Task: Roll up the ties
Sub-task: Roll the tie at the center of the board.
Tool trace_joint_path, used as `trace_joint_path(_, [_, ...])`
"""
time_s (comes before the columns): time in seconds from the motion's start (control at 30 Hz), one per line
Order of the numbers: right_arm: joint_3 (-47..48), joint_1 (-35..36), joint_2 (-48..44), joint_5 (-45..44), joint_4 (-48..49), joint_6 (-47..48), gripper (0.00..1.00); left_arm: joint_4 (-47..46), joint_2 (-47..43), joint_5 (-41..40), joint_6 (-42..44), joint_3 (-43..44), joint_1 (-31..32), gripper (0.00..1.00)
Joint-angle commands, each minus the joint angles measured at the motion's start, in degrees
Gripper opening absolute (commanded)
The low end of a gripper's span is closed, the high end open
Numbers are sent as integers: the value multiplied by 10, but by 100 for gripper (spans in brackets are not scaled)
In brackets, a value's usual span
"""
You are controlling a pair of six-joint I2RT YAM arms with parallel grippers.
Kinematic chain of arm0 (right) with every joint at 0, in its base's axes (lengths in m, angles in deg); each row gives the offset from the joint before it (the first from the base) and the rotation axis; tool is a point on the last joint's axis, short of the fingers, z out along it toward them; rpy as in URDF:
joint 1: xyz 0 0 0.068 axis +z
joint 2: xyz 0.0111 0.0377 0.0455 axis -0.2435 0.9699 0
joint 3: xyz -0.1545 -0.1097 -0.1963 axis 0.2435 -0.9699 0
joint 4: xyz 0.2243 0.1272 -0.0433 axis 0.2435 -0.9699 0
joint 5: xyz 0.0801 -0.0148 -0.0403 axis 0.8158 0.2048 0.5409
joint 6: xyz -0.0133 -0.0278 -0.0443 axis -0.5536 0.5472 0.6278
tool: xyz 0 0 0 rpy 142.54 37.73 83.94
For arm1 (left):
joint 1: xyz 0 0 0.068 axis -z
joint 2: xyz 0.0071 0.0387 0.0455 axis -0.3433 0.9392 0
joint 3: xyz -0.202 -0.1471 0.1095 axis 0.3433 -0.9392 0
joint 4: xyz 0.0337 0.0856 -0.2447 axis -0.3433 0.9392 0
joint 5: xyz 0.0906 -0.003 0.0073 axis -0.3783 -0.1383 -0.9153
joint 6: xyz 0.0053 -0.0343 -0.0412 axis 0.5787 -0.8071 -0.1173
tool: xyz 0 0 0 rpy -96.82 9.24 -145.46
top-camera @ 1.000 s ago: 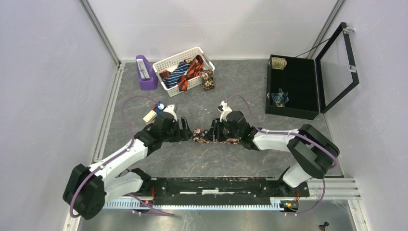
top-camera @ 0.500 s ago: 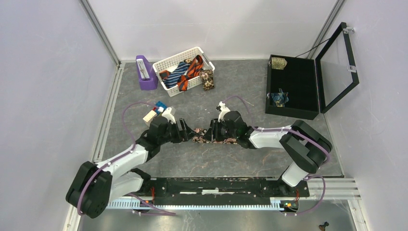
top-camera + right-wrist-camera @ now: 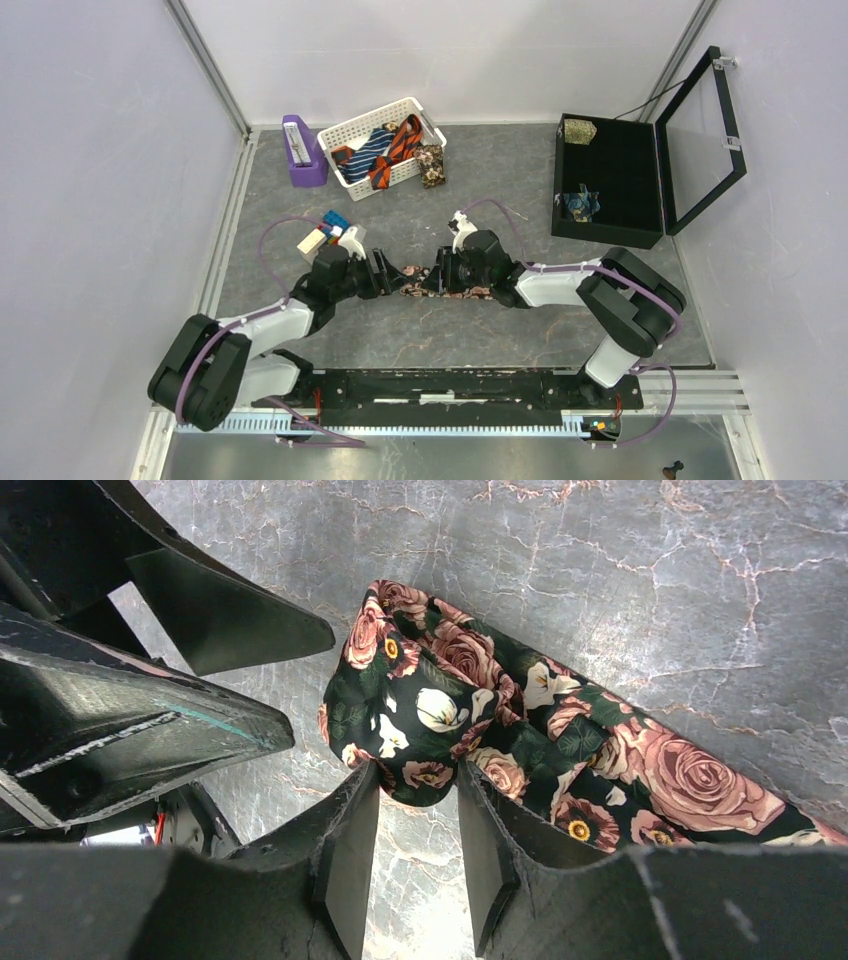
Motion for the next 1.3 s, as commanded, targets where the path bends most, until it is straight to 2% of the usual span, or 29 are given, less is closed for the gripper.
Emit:
trace_joint_path(0.0, [-6, 3, 8, -9, 28, 6, 41, -70, 28, 27, -27, -9, -2, 77])
trace_joint_path(0.3, [-10, -1, 23, -13, 26, 11, 36, -132, 90, 56, -36, -10, -3, 75])
trace_joint_path(0.73, [-18, -14, 32, -5, 31, 15, 34, -230, 179, 97, -60, -10, -2, 69])
trace_joint_path(1.0, [-10, -20, 41, 2, 33, 14, 34, -331, 233, 131, -92, -22, -3, 64])
trace_joint_path(1.27, [-6, -24, 43, 7, 33, 15, 33, -431, 294, 153, -126, -22, -3, 49])
